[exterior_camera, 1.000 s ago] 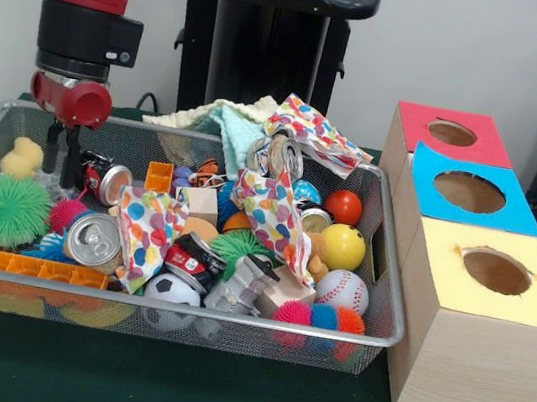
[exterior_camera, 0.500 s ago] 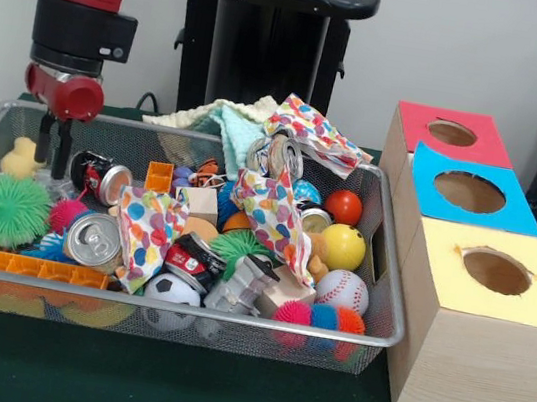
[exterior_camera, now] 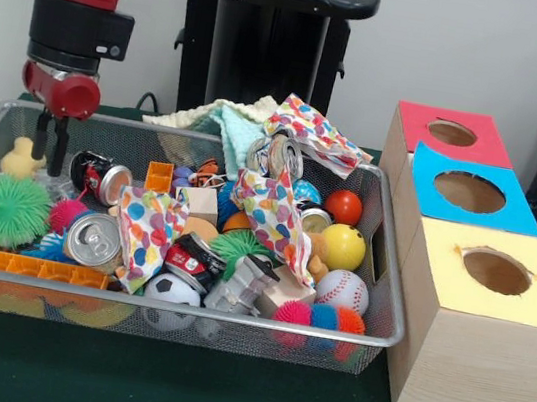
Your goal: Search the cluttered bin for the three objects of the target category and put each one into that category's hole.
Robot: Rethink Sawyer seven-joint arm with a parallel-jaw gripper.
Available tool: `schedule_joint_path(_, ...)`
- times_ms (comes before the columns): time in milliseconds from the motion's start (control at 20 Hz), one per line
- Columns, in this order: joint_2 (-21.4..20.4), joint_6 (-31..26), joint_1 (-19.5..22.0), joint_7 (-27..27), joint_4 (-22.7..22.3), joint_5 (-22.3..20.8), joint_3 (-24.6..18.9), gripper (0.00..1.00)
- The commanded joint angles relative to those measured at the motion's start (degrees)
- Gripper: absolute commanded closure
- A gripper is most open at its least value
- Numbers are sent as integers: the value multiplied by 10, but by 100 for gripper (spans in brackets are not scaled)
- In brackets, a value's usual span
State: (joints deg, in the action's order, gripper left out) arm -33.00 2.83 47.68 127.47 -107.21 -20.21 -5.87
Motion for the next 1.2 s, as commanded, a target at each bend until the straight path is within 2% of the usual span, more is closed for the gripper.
schedule_joint_path(50, 35, 24, 2, 57, 56, 14, -12, 0)
schedule_joint_path(400, 96, 72, -21, 80, 63, 26, 1, 0)
schedule_joint_path(650, 160, 94, -29, 70, 112, 31, 16, 0)
schedule_joint_path(750, 183, 84, -32, 57, 136, 32, 29, 0)
schedule_joint_path(950, 202, 65, -60, 33, 166, 32, 74, 0)
schedule_joint_path(1000, 207, 64, -68, 29, 173, 33, 85, 100)
schedule_joint_path(1200, 213, 64, -83, 40, 180, 44, 109, 100)
